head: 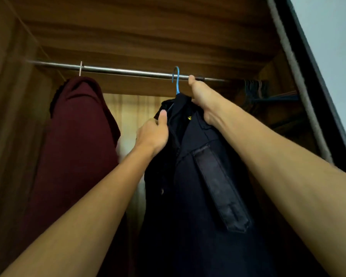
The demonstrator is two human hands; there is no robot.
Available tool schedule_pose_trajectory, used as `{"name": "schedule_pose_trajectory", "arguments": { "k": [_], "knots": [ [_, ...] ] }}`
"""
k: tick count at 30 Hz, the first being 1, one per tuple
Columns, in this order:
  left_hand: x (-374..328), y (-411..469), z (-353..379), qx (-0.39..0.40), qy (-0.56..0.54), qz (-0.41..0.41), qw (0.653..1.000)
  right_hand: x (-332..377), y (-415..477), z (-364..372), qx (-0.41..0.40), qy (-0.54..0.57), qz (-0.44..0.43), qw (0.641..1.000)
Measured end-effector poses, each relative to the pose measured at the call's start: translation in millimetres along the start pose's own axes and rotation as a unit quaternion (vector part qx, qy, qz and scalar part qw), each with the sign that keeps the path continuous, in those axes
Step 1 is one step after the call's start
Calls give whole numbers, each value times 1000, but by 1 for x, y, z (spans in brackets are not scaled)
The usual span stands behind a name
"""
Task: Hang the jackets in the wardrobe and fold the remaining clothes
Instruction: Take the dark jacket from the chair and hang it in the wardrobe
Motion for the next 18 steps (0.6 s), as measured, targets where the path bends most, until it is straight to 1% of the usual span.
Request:
{"name": "schedule_pose_trajectory", "arguments": {
  "k": [3, 5, 9, 13, 15, 18],
  "knots": [
    [-25, 16, 16, 26, -100, 14, 995, -4, 25, 23, 21, 21, -5, 1000],
    [-30, 30, 26, 35, -125, 13, 991, -1, 41, 32, 28, 33, -14, 999],
    [-39, 51, 33, 14, -87, 63, 994, 8, 66, 32, 7, 36, -42, 998],
    [-43, 66, 38, 8, -48, 83, 995, 14, 77, 29, 3, 34, -49, 998],
    [-42, 72, 35, -1, -38, 87, 996, 14, 77, 34, 30, 47, -40, 998],
    [-36, 73, 26, -24, -22, 106, 994, -6, 71, 52, 72, 60, 0, 996]
  ]
}}
Point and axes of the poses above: each hand's wrist, its own y-axis towards the middle knuckle, its own z-axis out of the palm, x = y × z, the point moved 8 cm from there along y, towards the middle knuckle, and after that the axes turned 8 degrees about -x, right-handed, at the moved point
